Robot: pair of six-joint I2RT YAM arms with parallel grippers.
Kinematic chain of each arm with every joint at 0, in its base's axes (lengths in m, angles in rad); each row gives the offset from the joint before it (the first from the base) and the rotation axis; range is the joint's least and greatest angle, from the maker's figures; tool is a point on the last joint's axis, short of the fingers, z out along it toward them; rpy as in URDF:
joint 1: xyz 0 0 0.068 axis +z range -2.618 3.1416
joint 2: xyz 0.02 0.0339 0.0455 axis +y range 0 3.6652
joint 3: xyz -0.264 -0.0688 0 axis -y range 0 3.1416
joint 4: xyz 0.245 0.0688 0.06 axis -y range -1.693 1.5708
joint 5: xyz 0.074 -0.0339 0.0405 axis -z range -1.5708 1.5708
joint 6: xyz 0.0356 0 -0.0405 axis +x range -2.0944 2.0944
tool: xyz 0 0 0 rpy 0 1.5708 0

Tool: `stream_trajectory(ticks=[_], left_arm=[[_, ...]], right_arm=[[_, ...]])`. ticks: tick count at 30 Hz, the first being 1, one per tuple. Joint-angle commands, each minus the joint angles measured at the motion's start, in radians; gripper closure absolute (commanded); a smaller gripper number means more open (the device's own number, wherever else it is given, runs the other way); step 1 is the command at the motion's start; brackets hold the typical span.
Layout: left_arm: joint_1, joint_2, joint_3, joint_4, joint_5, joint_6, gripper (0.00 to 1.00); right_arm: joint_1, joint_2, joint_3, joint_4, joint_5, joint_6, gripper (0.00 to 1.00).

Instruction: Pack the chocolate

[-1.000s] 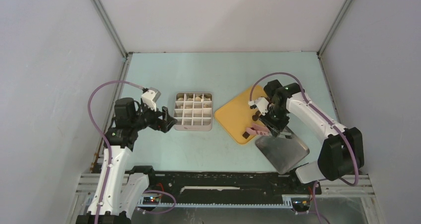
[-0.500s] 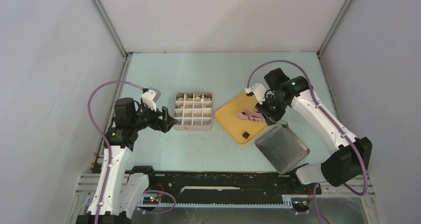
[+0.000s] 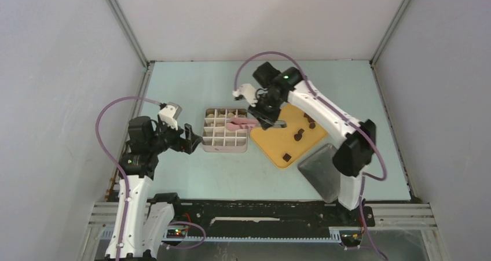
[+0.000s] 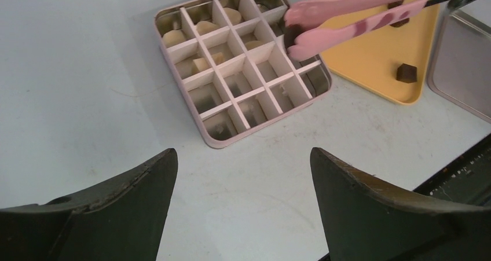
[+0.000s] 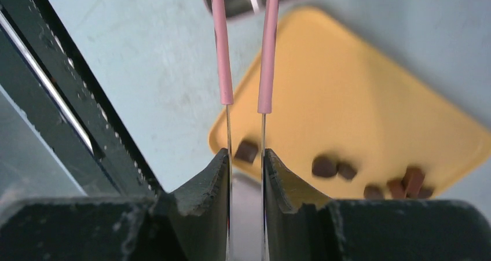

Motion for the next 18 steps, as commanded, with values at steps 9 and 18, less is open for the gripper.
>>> stream_trajectory(ticks=[9, 18], left_arm=[[0.08, -0.049, 0.013, 0.015, -0.009, -0.041, 0.11], [0.086, -0.057, 0.008, 0.015, 0.007, -0.043, 0.11]], right_arm=[[0.117, 0.348, 0.429, 0.001, -0.055, 0.011, 0.81], [0.123, 0.407, 0.461, 0.016, -0.03, 0.022, 0.78]])
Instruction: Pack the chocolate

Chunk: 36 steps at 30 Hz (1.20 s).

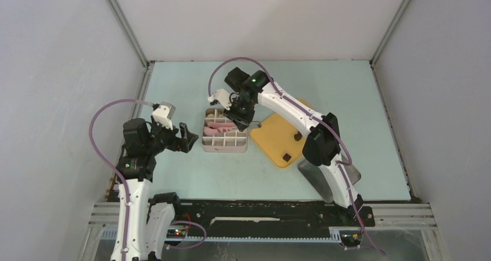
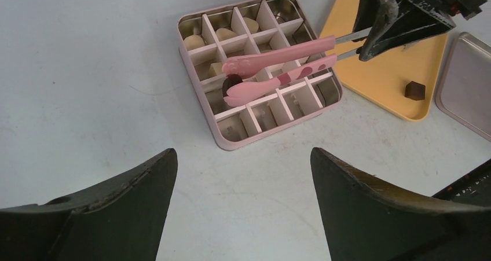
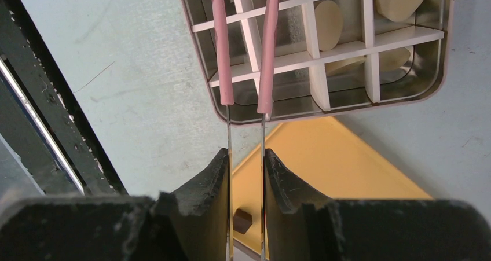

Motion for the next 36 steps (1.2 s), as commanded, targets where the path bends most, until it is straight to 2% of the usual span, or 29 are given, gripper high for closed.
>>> stream_trajectory(ticks=[1, 9, 16, 20, 23, 28, 32, 36], left_arm=[[0.012, -0.016, 0.006, 0.016, 0.021, -0.018, 0.11], [0.015, -0.026, -0.001, 0.017, 0.027, -0.018, 0.11], [0.017, -0.028, -0.005, 0.022, 0.033, -0.019, 0.11], [0.017, -0.023, -0.003, 0.023, 0.038, -0.019, 0.11], [0.017, -0.013, -0.001, 0.025, 0.048, -0.024, 0.11], [0.016, 0.013, -0.007, 0.032, 0.069, -0.025, 0.11], [0.015, 0.043, 0.003, 0.029, 0.084, -0.03, 0.11], [0.013, 0.063, -0.005, 0.029, 0.076, -0.023, 0.12]], right_arm=[[0.0, 0.018, 0.062, 0.02, 0.006, 0.017, 0.78], [0.003, 0.048, 0.089, 0.023, 0.008, 0.028, 0.64], [0.005, 0.009, 0.083, 0.02, 0.01, 0.029, 0.63], [0.002, -0.073, 0.043, 0.011, 0.044, 0.024, 0.65], [-0.012, -0.2, -0.082, 0.035, 0.072, 0.011, 0.66], [-0.061, -0.486, -0.437, 0.114, 0.148, -0.023, 0.66], [-0.102, -0.649, -0.682, 0.096, 0.228, -0.033, 0.66], [-0.185, -0.782, -0.896, 0.08, 0.231, -0.038, 0.67]])
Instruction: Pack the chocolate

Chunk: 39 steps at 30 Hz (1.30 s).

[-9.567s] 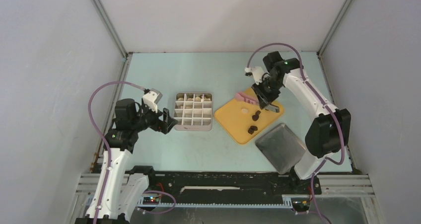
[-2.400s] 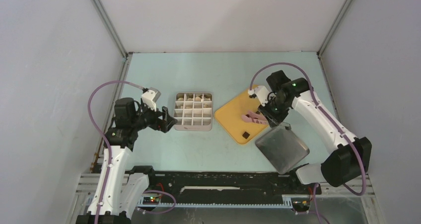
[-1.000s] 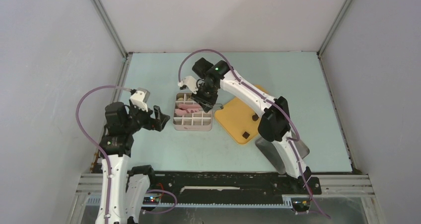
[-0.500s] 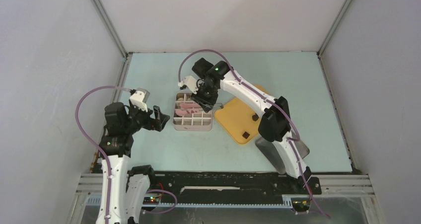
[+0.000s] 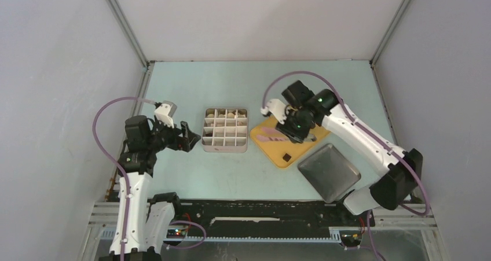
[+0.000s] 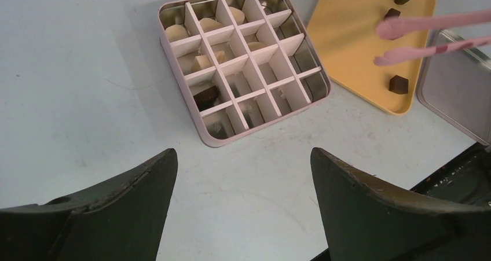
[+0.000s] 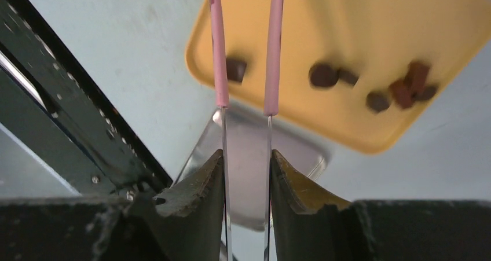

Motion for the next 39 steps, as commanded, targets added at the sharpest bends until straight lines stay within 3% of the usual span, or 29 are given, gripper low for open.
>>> stream_trajectory(ticks=[1, 8, 30, 39], left_arm=[[0.007, 0.016, -0.008, 0.027, 0.019, -0.008, 0.12], [0.007, 0.031, -0.009, 0.025, 0.016, -0.008, 0.12], [0.006, 0.026, -0.017, 0.035, 0.02, -0.007, 0.12], [0.007, 0.017, -0.018, 0.034, 0.021, -0.006, 0.12]], right_arm=[[-0.091, -0.092, -0.193, -0.014, 0.03, -0.016, 0.67], [-0.219, -0.185, -0.348, -0.014, -0.007, -0.013, 0.6], [-0.223, -0.14, -0.379, -0.094, -0.055, 0.012, 0.59], [-0.208, -0.135, -0.362, -0.084, -0.042, 0.008, 0.76]])
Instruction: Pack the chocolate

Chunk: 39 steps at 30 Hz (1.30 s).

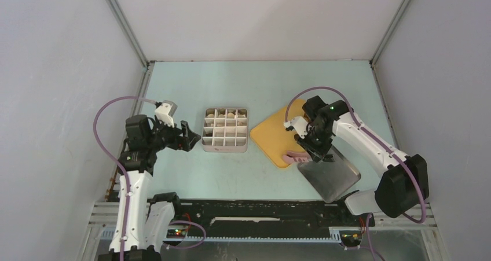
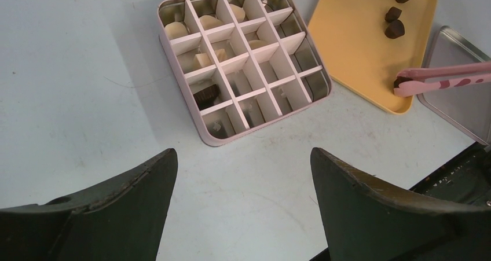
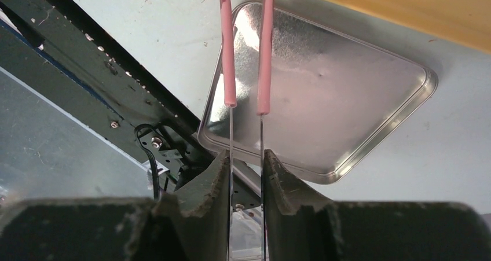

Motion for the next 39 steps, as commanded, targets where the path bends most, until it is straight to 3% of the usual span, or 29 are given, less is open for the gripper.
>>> stream_trajectory(ticks=[1, 12, 21, 26, 34, 39], left_arm=[[0.006, -0.015, -0.019, 0.032, 0.019, -0.004, 0.12], [0.006, -0.039, -0.016, 0.029, 0.01, -0.004, 0.12], [0.008, -0.078, -0.019, 0.026, -0.006, 0.009, 0.11], [0.012, -0.093, -0.017, 0.019, -0.007, 0.012, 0.11], [0.012, -0.092, -0.023, 0.025, -0.01, 0.019, 0.11], [0.012, -0.092, -0.02, 0.022, -0.006, 0.019, 0.11]], right_arm=[[0.018, -0.004, 0.036, 0.003, 0.009, -0.002, 0.78], [0.131, 0.132, 0.433, 0.062, -0.082, -0.017, 0.82], [0.289, 0.488, 0.858, 0.037, -0.115, 0.019, 0.8], [0.304, 0.662, 1.072, -0.018, -0.176, 0.03, 0.79], [0.324, 0.741, 1.078, -0.009, -0.163, 0.021, 0.76], [0.325, 0.768, 1.087, -0.008, -0.154, 0.025, 0.69]])
